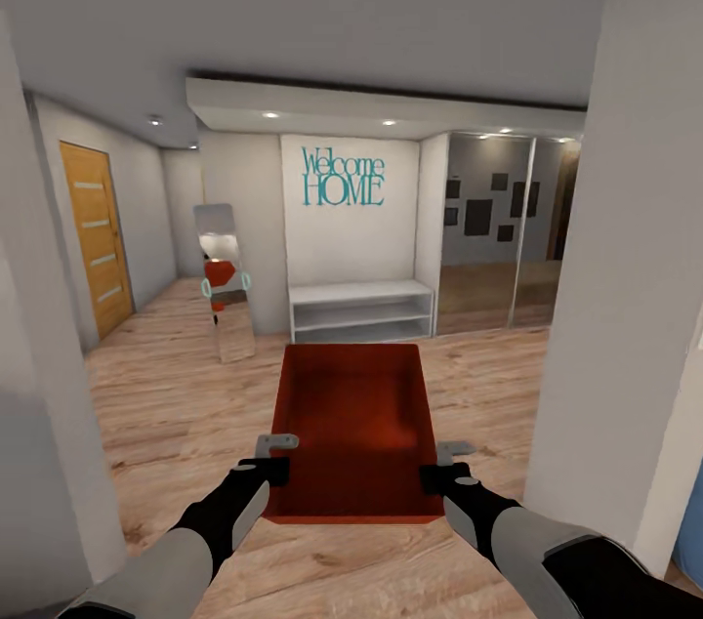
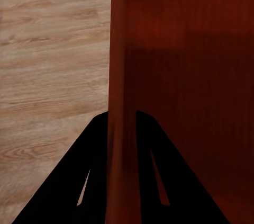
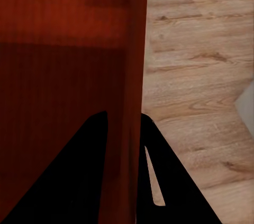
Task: Move the two storage containers from the living room to the garage. In the garage, place one container on the floor and stack the other container on top of it (either order is fine).
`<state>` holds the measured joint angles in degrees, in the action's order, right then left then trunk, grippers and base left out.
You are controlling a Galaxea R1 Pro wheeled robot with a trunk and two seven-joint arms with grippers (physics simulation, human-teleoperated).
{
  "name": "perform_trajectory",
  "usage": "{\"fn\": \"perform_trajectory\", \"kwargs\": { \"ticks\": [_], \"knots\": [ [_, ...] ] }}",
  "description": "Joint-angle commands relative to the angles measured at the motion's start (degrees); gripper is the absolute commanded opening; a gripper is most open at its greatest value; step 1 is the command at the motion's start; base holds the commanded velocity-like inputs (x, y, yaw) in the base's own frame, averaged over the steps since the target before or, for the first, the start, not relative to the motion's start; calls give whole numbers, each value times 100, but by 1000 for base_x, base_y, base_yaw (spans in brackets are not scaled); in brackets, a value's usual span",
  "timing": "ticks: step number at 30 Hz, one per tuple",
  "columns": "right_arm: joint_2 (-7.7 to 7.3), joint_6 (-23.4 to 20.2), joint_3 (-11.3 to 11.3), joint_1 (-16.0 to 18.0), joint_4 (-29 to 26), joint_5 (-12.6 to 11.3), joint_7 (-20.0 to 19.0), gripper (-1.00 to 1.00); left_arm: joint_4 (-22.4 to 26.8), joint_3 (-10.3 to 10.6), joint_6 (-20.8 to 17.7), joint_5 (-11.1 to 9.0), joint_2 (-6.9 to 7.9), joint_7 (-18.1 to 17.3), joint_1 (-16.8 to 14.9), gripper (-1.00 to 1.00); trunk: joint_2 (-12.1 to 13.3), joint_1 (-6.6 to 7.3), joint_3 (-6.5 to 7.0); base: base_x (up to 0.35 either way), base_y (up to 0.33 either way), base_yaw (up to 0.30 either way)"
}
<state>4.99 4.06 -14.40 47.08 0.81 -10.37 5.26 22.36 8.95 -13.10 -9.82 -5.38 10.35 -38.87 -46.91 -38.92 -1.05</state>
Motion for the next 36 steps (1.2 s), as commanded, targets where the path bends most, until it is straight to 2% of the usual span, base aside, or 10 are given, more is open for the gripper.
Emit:
{"fn": "perform_trajectory", "kwargs": {
  "ticks": [1,15,28,36],
  "knots": [
    [3,15,253,3,16,-52,1,-100,76,-333,-17,-117,10,72,-7,-100,-8,-5,-10,318,0,2],
    [-1,8,254,3,16,-52,1,-100,67,-333,-17,-117,14,72,-7,-100,-8,-5,-10,321,0,3],
    [1,16,254,3,16,-52,1,-100,67,-333,15,-117,19,72,-7,-100,-8,-5,-10,322,0,227],
    [1,16,254,3,16,-52,1,-100,67,-333,18,-117,19,75,-7,-100,-8,-5,-10,322,0,37]
  ]
}}
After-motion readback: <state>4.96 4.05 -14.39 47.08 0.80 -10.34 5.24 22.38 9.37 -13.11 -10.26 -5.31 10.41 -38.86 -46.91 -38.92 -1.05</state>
